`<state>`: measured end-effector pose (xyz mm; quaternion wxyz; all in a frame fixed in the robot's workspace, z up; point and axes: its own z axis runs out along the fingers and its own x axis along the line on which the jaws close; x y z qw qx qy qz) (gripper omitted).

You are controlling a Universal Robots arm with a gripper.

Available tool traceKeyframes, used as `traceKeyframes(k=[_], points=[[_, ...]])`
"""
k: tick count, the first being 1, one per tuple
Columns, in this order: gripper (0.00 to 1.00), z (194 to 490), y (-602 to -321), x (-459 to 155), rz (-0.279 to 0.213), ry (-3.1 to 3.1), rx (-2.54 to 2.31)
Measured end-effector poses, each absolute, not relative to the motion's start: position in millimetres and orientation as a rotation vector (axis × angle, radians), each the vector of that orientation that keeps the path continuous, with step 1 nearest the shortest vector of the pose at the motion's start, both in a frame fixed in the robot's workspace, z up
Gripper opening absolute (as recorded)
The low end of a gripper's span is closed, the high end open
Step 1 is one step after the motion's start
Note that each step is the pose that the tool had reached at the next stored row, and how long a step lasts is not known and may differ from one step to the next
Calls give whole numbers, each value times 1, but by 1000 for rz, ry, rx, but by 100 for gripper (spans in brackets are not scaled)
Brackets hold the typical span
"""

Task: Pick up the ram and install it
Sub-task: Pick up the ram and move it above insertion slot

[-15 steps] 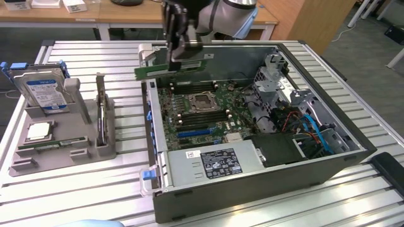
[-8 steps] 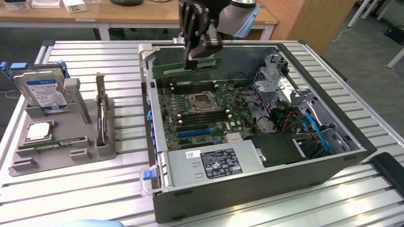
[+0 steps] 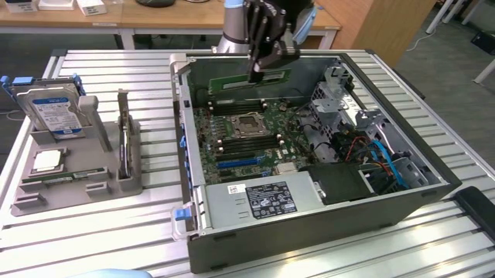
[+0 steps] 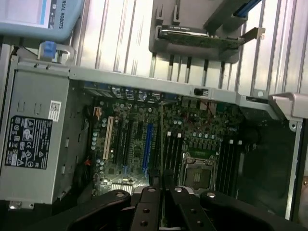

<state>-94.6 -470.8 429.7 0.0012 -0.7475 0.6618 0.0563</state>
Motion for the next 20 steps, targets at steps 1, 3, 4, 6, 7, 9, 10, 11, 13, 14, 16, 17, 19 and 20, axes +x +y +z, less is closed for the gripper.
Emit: traceKeyframes(k=[1, 3, 4, 6, 7, 9, 10, 11, 13, 14, 16, 17, 19, 20], points=[[13, 430, -471, -91, 177, 2077, -2346], [13, 430, -471, -84, 179, 2077, -2345], [13, 430, -471, -81, 180, 2076, -2345], [13, 430, -471, -75, 181, 2075, -2345], [13, 430, -471, -72, 181, 2075, -2344], [13, 430, -471, -67, 182, 2075, -2344], [13, 430, -471, -67, 182, 2075, -2344], [13, 430, -471, -67, 182, 2075, -2344], [13, 430, -471, -67, 182, 2075, -2344], [13, 430, -470, -67, 182, 2075, -2344], [13, 430, -468, -66, 182, 2075, -2344], [13, 430, -467, -65, 182, 2074, -2344], [13, 430, -464, -61, 181, 2074, -2344], [13, 430, -462, -59, 181, 2074, -2344]])
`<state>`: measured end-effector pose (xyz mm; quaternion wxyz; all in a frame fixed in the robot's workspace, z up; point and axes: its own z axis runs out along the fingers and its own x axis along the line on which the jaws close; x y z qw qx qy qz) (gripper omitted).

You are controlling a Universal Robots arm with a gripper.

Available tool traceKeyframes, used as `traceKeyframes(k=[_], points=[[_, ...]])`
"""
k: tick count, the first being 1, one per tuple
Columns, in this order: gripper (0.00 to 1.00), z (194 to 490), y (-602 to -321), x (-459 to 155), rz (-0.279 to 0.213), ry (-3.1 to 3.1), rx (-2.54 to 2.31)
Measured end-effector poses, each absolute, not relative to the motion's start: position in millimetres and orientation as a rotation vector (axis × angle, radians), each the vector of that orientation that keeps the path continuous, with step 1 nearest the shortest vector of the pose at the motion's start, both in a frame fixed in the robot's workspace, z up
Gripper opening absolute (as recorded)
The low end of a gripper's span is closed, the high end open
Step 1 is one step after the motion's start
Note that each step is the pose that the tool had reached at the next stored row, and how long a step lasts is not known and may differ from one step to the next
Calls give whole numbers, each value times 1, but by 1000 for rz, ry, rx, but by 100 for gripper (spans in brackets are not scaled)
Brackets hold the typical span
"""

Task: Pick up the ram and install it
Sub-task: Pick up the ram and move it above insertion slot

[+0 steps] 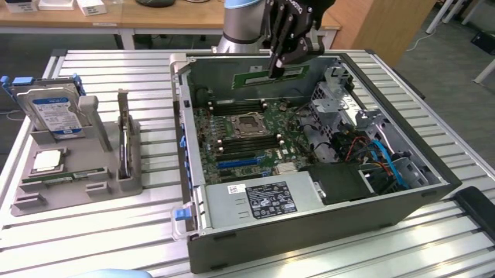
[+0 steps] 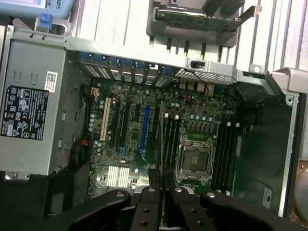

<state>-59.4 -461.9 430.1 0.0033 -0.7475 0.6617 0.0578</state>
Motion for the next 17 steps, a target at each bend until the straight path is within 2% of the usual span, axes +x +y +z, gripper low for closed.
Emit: traceKeyframes(k=[17], points=[[13, 430, -428, -45, 177, 2073, -2342]])
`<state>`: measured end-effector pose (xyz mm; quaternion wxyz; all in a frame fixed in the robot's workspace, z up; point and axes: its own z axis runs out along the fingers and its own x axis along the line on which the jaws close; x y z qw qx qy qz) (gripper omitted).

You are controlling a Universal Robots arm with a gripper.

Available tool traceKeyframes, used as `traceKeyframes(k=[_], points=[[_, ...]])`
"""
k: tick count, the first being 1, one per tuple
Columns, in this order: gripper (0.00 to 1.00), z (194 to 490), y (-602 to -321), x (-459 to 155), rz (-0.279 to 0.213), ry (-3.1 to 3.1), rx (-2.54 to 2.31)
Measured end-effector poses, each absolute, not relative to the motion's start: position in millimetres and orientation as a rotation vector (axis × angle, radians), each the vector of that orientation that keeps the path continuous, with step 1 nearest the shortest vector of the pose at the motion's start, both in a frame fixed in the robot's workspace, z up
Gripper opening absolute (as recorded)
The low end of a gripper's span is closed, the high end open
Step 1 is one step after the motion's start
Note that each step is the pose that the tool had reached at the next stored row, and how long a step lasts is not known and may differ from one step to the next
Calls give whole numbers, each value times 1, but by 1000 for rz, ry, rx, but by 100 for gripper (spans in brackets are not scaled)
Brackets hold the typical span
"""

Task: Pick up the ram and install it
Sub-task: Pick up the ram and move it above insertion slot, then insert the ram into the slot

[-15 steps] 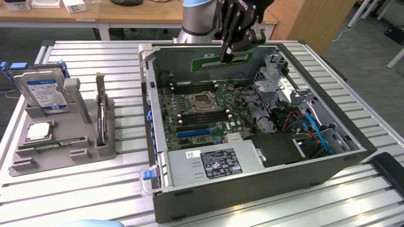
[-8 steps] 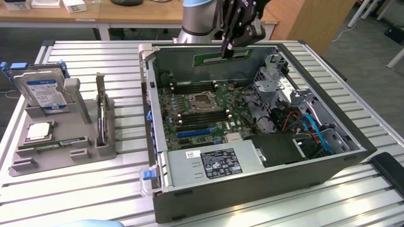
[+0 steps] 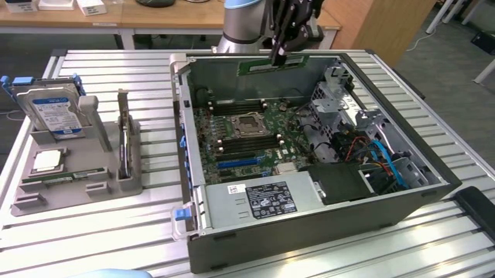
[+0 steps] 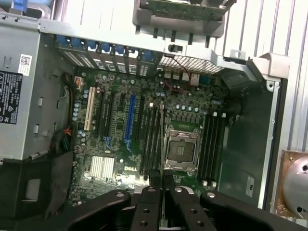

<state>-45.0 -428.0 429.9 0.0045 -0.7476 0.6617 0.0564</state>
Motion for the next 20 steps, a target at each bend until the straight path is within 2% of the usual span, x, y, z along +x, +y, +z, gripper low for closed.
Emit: traceKeyframes(k=[10, 20], points=[[13, 429, -410, -43, 172, 2071, -2340], [13, 429, -409, -43, 171, 2071, -2340]])
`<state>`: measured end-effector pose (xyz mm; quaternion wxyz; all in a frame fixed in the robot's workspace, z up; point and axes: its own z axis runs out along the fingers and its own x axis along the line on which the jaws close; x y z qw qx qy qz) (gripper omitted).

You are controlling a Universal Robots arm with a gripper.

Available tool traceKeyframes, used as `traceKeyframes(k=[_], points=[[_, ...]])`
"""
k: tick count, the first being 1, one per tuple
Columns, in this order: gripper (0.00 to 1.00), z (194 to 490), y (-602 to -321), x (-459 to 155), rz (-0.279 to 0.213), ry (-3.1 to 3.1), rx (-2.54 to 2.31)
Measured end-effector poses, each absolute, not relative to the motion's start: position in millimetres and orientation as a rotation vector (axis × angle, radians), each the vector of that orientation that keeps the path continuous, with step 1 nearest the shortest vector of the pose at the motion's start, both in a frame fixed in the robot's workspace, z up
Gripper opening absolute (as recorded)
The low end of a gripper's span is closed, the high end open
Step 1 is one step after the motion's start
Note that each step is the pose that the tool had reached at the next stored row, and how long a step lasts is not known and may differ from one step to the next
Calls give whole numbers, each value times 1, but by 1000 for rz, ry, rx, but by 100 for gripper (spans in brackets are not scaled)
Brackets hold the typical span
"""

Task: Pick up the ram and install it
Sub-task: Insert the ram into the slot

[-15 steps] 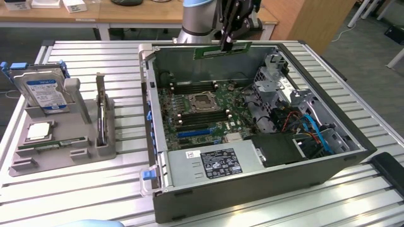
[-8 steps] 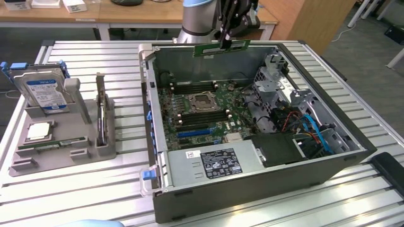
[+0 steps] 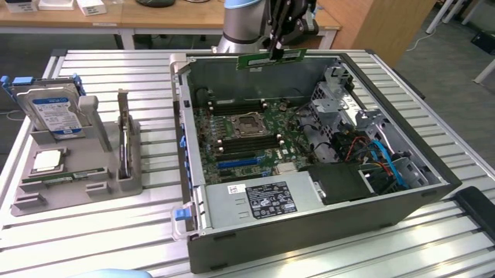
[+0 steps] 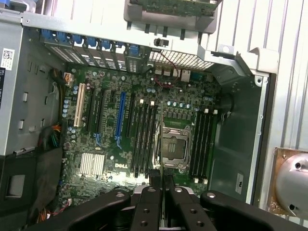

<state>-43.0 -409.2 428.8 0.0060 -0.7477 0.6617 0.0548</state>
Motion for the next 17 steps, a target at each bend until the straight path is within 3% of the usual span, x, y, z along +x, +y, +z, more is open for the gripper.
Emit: traceKeyframes(k=[17], points=[[13, 410, -409, -43, 171, 2071, -2341]])
